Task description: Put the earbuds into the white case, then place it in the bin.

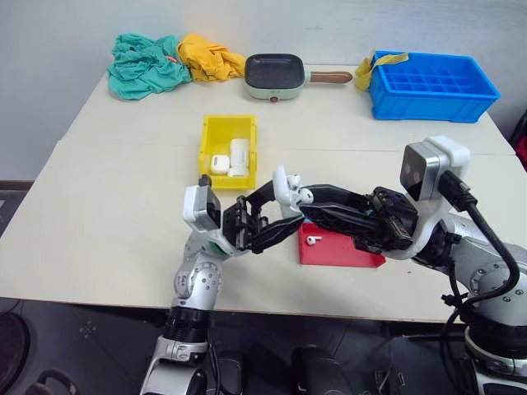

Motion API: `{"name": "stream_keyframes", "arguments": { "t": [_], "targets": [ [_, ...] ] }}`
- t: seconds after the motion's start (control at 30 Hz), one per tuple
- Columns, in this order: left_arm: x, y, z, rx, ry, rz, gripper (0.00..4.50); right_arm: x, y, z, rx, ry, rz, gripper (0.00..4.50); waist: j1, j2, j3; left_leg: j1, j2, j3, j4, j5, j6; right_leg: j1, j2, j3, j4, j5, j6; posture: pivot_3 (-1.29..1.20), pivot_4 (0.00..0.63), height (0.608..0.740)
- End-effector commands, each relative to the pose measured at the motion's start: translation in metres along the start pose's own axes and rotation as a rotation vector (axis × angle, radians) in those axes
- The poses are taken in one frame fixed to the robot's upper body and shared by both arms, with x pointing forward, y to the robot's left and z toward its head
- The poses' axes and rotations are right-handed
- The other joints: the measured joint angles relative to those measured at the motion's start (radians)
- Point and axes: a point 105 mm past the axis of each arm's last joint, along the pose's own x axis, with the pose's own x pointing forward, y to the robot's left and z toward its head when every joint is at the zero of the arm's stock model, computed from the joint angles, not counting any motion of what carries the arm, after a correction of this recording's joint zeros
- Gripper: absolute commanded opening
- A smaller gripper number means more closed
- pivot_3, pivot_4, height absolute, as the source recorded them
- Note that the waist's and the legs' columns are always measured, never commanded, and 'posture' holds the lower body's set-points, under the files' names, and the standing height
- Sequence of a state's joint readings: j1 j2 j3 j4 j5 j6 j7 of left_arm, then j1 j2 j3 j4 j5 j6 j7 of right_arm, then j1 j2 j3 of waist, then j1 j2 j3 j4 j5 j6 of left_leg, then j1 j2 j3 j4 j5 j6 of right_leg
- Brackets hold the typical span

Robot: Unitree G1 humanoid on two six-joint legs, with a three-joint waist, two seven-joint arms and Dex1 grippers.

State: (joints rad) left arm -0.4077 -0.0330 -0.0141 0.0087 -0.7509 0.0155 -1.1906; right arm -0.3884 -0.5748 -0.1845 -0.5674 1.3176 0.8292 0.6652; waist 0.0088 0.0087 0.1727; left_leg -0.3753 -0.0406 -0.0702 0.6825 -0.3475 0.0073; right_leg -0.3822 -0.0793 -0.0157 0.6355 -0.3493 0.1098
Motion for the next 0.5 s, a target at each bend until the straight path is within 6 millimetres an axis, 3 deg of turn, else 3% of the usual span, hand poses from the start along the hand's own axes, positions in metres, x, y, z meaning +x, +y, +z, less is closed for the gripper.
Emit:
{"name": "stream_keyframes", "arguments": {
  "t": [0.03,0.07,0.2,0.37,0.47,0.5],
  "targets": [
    [0.011,-0.008,0.008,0.022,0.01,-0.081,2.8,-0.008,0.008,0.004,-0.041,0.019,-0.02,3.2,0.004,0.0,0.0,0.0,0.0,0.0,0.0,0.0,0.0,0.0,0.0,0.0,0.0,0.0,0.0,0.0,0.15,0.74],
    [0.008,-0.007,0.007,0.02,0.037,-0.069,2.8,-0.014,0.009,0.004,-0.019,0.034,-0.035,3.51,0.006,0.0,0.0,0.0,0.0,0.0,0.0,0.0,0.0,0.0,0.0,0.0,0.0,0.0,0.0,0.0,0.15,0.74],
    [-0.009,0.003,0.008,0.059,0.162,-0.03,2.8,-0.046,0.015,0.004,0.017,0.109,-0.125,3.51,0.02,0.0,0.0,0.0,0.0,-0.001,0.0,0.0,0.001,0.002,0.0,-0.001,-0.004,0.0,0.0,0.0,0.15,0.74],
    [-0.025,0.02,-0.007,0.186,0.475,-0.002,2.8,-0.053,0.015,0.012,-0.055,0.128,-0.17,3.51,0.016,0.0,0.0,0.002,0.0,0.0,0.0,0.0,0.001,0.006,0.0,-0.001,-0.007,0.0,0.0,0.0,0.15,0.74],
    [-0.031,0.023,-0.016,0.244,0.638,-0.047,2.8,-0.046,0.014,0.008,-0.13,0.204,-0.149,2.93,0.015,0.0,0.0,0.002,0.0,0.0,-0.001,0.0,0.001,0.006,0.001,-0.001,-0.007,0.0,0.0,0.0,0.15,0.74],
    [-0.031,0.021,-0.018,0.249,0.662,-0.077,2.8,-0.041,0.012,0.005,-0.17,0.226,-0.135,2.56,0.014,0.0,0.0,0.002,0.0,0.0,-0.001,0.0,0.001,0.006,0.001,-0.001,-0.007,0.0,0.0,0.0,0.15,0.74]
  ]
}}
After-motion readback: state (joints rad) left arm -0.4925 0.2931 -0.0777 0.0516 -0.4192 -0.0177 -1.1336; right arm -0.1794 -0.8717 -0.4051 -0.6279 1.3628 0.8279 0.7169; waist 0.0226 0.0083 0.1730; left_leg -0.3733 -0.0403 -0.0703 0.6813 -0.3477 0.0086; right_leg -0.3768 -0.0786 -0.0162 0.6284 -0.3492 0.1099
